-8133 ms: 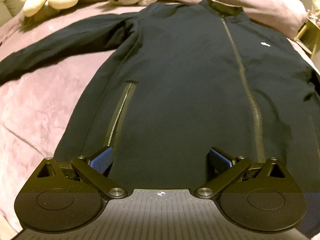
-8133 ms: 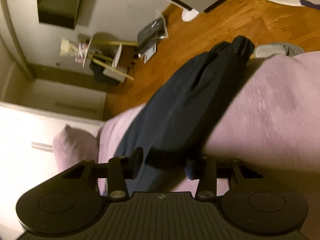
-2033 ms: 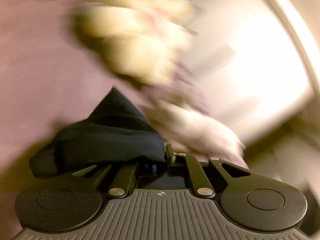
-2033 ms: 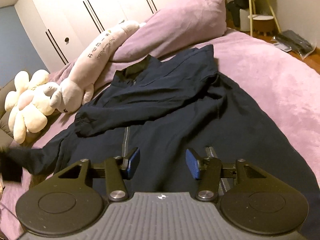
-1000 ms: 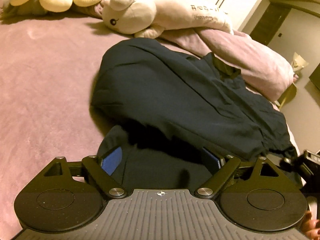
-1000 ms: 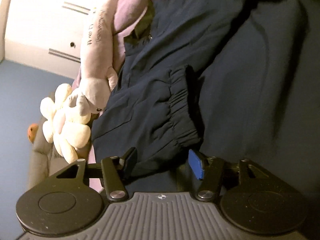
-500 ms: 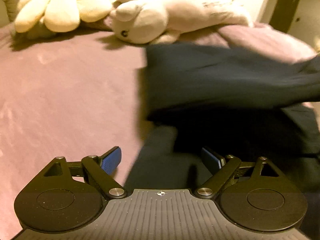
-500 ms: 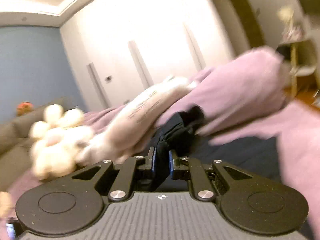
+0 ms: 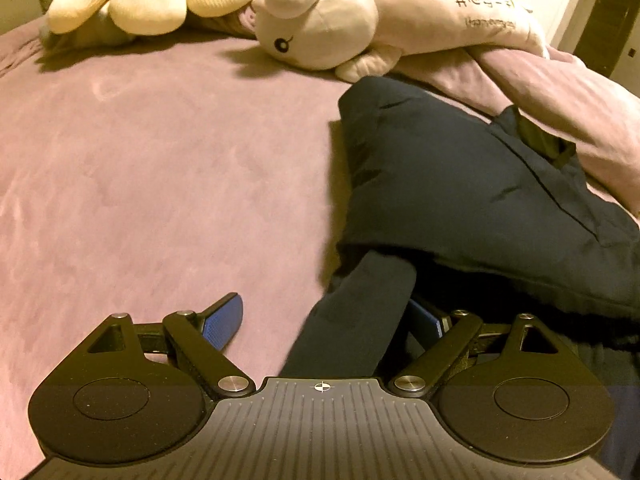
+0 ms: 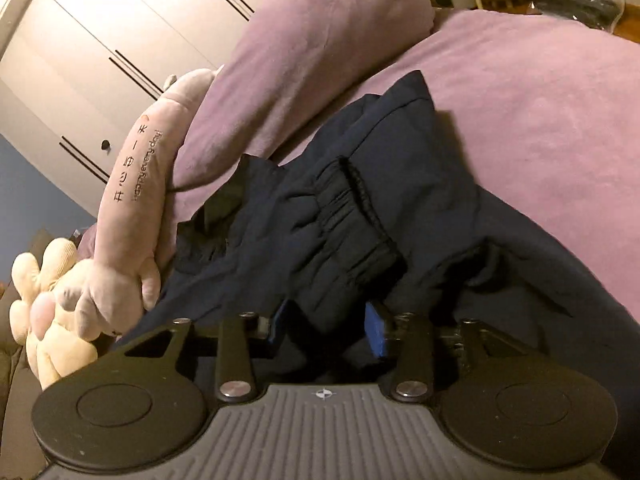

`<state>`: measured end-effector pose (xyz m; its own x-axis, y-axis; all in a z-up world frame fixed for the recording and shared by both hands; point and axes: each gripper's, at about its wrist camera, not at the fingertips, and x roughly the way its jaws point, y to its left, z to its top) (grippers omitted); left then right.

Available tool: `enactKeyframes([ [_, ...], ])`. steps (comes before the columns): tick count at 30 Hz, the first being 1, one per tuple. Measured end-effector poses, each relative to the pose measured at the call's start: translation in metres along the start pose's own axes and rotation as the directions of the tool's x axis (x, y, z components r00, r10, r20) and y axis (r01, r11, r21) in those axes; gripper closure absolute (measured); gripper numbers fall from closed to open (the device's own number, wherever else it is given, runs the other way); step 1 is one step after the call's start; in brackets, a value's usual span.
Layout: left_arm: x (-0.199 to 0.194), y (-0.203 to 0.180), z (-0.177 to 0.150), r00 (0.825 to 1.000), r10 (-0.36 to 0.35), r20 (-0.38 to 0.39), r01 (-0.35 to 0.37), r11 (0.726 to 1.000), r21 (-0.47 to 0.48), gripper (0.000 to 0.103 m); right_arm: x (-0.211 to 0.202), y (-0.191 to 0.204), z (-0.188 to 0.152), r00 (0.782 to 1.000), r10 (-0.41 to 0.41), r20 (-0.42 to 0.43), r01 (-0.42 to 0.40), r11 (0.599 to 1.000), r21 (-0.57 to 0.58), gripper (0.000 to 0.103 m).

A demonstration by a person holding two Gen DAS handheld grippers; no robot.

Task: Fold large clothes

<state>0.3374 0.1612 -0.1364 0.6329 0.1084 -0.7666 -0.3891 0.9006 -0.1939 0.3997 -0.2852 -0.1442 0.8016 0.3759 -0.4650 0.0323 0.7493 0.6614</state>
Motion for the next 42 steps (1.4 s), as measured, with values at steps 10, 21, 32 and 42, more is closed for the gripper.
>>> enactKeyframes([
  [10, -0.006, -0.001, 0.002, 1.000, -0.023, 0.007, 0.023, 1.000, -0.004, 0.012, 0.002, 0.006, 0.016, 0.986, -0.165, 0.031, 0.168, 0.964, -0.206, 0.076],
  [21, -0.029, -0.034, 0.031, 0.984, -0.075, 0.161, 0.079, 0.997, -0.018, 0.009, 0.018, 0.068, -0.002, 0.991, 0.123, -0.047, -0.131, 0.962, -0.239, 0.069],
  [32, 0.053, -0.085, 0.027, 0.991, -0.011, 0.131, -0.007, 0.991, 0.132, 0.004, 0.073, 0.016, 0.017, 0.998, -0.060, 0.005, 0.058, 0.938, -0.341, 0.103],
  [42, 0.042, -0.071, 0.020, 0.996, -0.026, 0.088, 0.021, 0.998, 0.065, 0.003, 0.017, 0.039, -0.011, 0.994, -0.109, 0.024, 0.107, 0.869, -0.483, 0.083],
])
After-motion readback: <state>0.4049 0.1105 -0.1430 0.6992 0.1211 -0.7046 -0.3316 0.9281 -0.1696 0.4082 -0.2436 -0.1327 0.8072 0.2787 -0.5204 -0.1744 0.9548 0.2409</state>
